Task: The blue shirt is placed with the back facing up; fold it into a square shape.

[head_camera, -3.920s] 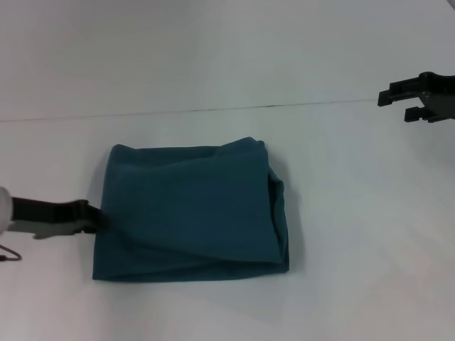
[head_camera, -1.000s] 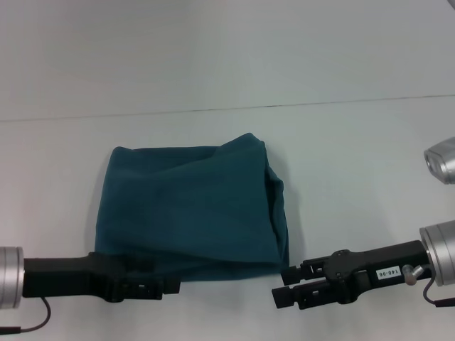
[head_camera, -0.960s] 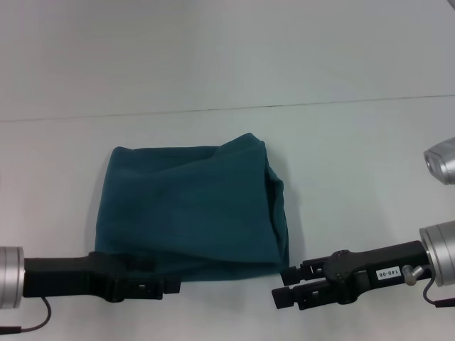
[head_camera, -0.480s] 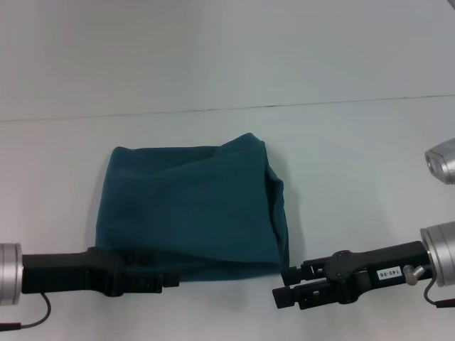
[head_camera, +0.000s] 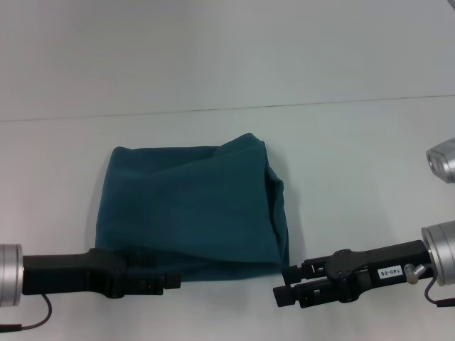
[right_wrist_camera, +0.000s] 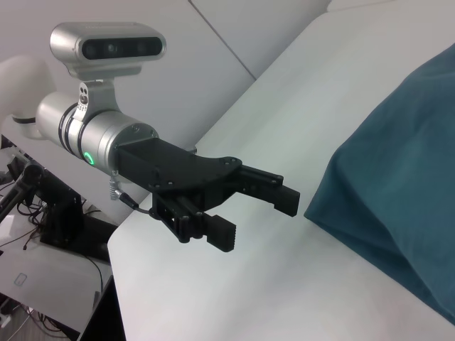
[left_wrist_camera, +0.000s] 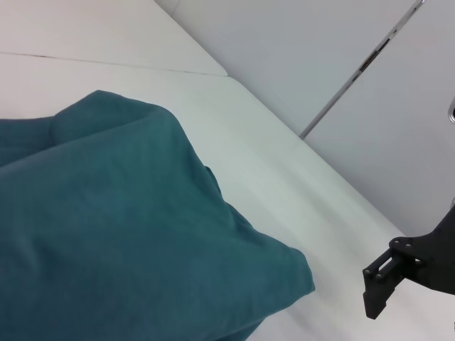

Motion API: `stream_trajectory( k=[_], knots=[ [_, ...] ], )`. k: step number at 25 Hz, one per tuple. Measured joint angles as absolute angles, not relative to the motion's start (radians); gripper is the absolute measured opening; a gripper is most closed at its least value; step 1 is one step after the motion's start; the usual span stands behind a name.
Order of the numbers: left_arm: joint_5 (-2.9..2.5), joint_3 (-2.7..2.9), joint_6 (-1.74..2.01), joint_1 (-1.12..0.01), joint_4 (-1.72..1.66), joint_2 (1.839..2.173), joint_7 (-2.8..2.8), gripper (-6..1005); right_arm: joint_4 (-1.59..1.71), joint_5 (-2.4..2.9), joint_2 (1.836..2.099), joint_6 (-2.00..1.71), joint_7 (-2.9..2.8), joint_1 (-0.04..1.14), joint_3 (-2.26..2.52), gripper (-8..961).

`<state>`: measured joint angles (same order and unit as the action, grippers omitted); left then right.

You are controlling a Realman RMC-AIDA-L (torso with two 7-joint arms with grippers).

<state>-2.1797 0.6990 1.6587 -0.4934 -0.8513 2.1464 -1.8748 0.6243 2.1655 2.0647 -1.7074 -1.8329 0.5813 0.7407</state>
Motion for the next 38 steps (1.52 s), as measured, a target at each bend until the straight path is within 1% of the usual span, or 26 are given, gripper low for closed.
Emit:
stream_trajectory(
  k=[13, 18, 20, 22, 25, 28, 31, 38],
  knots=[
    [-2.177, 0.696, 1.664, -0.492, -0.851, 2.147, -1.879, 919, 0.623, 2.165, 2.065, -1.706, -1.833, 0.581, 0.74, 765],
    [-2.121, 0.653, 1.664, -0.489, -0.851, 2.141, -1.898, 920, 0.622, 2.155, 2.062, -1.705, -1.843, 0.58, 0.669, 765],
    [-2.088, 0.592, 1.659, -0.494, -0.851, 2.139, -1.922, 920, 0.623, 2.127, 2.057, -1.699, -1.865, 0.581, 0.603, 764],
    [-2.046, 0.536, 1.656, -0.501, -0.85, 2.133, -1.946, 920, 0.623, 2.071, 2.047, -1.698, -1.888, 0.582, 0.537, 764],
    [-1.963, 0.479, 1.651, -0.515, -0.826, 2.116, -2.003, 920, 0.622, 1.954, 2.029, -1.687, -1.936, 0.58, 0.462, 764],
    [-1.86, 0.427, 1.638, -0.531, -0.765, 2.095, -2.063, 920, 0.621, 1.868, 2.017, -1.651, -1.985, 0.578, 0.403, 764],
    [-1.773, 0.401, 1.627, -0.541, -0.709, 2.085, -2.072, 920, 0.619, 1.812, 2.014, -1.605, -2.003, 0.577, 0.361, 764],
    [-1.685, 0.401, 1.589, -0.545, -0.648, 2.082, -2.06, 920, 0.575, 1.7, 2.014, -1.555, -1.994, 0.561, 0.337, 764]
  ],
)
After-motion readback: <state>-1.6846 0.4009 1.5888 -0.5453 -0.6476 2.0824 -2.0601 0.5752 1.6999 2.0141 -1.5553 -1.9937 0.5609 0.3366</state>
